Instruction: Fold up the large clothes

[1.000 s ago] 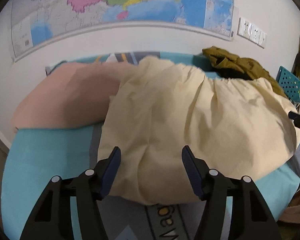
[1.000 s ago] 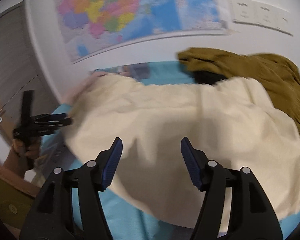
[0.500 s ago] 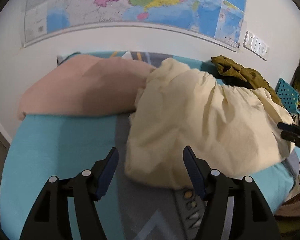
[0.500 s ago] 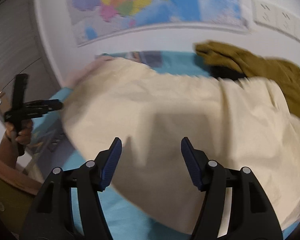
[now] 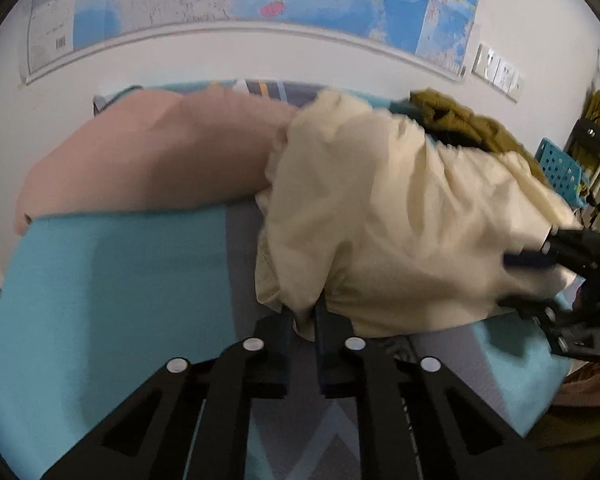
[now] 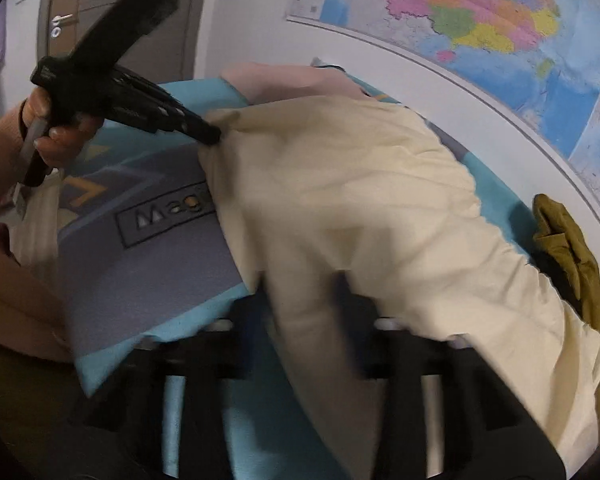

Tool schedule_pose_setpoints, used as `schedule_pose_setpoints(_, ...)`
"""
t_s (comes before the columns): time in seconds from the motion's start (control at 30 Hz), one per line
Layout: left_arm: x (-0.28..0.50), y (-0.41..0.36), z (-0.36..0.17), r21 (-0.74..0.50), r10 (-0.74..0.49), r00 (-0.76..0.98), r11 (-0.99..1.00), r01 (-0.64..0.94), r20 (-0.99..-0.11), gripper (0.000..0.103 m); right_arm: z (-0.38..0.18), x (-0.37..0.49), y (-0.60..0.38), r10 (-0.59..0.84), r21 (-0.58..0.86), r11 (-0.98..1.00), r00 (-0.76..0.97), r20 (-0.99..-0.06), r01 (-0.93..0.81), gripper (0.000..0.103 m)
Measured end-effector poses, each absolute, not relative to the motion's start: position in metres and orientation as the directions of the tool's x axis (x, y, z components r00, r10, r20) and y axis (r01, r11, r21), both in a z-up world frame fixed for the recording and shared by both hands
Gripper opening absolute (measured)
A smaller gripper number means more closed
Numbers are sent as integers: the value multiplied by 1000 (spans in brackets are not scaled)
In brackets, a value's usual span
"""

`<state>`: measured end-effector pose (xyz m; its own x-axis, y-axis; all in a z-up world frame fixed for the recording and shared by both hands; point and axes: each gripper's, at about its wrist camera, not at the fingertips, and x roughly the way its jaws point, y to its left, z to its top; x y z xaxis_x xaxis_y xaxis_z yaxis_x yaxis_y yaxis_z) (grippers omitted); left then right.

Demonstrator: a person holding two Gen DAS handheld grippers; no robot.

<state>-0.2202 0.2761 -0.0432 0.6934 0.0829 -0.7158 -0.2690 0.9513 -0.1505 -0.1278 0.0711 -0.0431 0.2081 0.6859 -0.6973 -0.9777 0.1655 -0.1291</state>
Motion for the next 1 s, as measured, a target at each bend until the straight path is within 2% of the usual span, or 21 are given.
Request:
schedule_pose_setpoints(0.03, -222, 279, -35, -161, 77, 715, 952, -260, -695, 7, -35, -122, 66, 706, -73, 172, 174, -686, -982, 14)
schedule_pose_setpoints(0.1, -226, 283, -23, -164, 89, 737, 951, -264, -670, 8, -27, -119, 58, 736, -56, 184, 175, -654, -981, 13)
schedule_pose_setpoints(0.13, -226, 281, -22, -134, 124, 730, 949, -285, -672, 11, -29, -117, 55, 739, -27, 191, 162, -653, -981, 14)
schedule_pose_setpoints(0.17, -223, 279, -23, -99, 153, 714, 949, -298, -683, 14, -35, -114, 56, 729, 10, 196, 139, -671, -980, 22)
schedule_pose_setpoints(0.2, -215, 271, -32, 3, 229, 654, 945, -328, -721, 17, -39, -113, 57, 717, 38, 194, 116, -687, -980, 24)
schedule_pose_setpoints(0.23, -209, 267, -38, 67, 282, 610, 934, -350, -740, 30, -43, -112, 54, 725, 72, 188, 89, -683, -979, 27)
schedule_pose_setpoints(0.27, -203, 260, -42, 149, 357, 560, 912, -383, -748, 37, -40, -110, 46, 743, 105, 187, 70, -666, -977, 29)
schedule_pose_setpoints(0.3, -203, 257, -40, 158, 370, 567, 908, -388, -736, 37, -33, -106, 35, 757, 124, 197, 70, -650, -973, 30)
schedule_pose_setpoints(0.37, -211, 252, -26, 116, 352, 635, 916, -383, -687, 37, -17, -94, 8, 785, 141, 284, 146, -602, -948, 47)
schedule_pose_setpoints(0.4, -218, 248, -14, 87, 342, 688, 922, -377, -640, 39, -6, -82, -17, 803, 177, 340, 187, -565, -924, 48)
schedule_pose_setpoints(0.47, -226, 237, 5, 49, 303, 769, 941, -334, -564, 56, 3, -60, -51, 784, 188, 452, 288, -549, -872, 49)
schedule_pose_setpoints(0.5, -225, 232, 10, 39, 272, 793, 953, -300, -545, 58, 4, -49, -69, 754, 186, 520, 345, -559, -834, 50)
schedule_pose_setpoints(0.57, -217, 220, 13, 32, 218, 818, 971, -238, -532, 58, -3, -17, -112, 646, 198, 690, 469, -603, -696, 51)
schedule_pose_setpoints(0.7, -173, 199, -15, 9, 113, 770, 990, -137, -628, 56, -28, 26, -174, 488, 231, 854, 563, -667, -466, 52)
schedule_pose_setpoints(0.77, -153, 197, -37, -4, 91, 720, 992, -129, -688, 52, -49, 42, -199, 443, 239, 885, 568, -693, -400, 38)
schedule_pose_setpoints(0.8, -145, 197, -46, -6, 93, 697, 990, -138, -711, 51, -57, 47, -205, 416, 227, 900, 573, -706, -373, 34)
schedule_pose_setpoints(0.83, -136, 199, -57, 2, 112, 663, 987, -163, -740, 46, -66, 51, -213, 408, 237, 905, 560, -721, -353, 30)
schedule_pose_setpoints(0.87, -130, 201, -64, -1, 116, 645, 984, -178, -756, 42, -69, 51, -217, 410, 259, 907, 556, -723, -332, 32)
schedule_pose_setpoints(0.9, -131, 205, -66, -10, 111, 646, 983, -181, -755, 42, -67, 48, -223, 415, 282, 907, 559, -718, -312, 33)
schedule_pose_setpoints(0.97, -132, 203, -64, -12, 110, 649, 983, -181, -752, 43, -56, 38, -227, 438, 291, 897, 579, -687, -334, 42)
schedule_pose_setpoints(1.0, -133, 202, -62, -8, 115, 652, 983, -183, -749, 44, -46, 27, -230, 479, 319, 876, 588, -652, -360, 43)
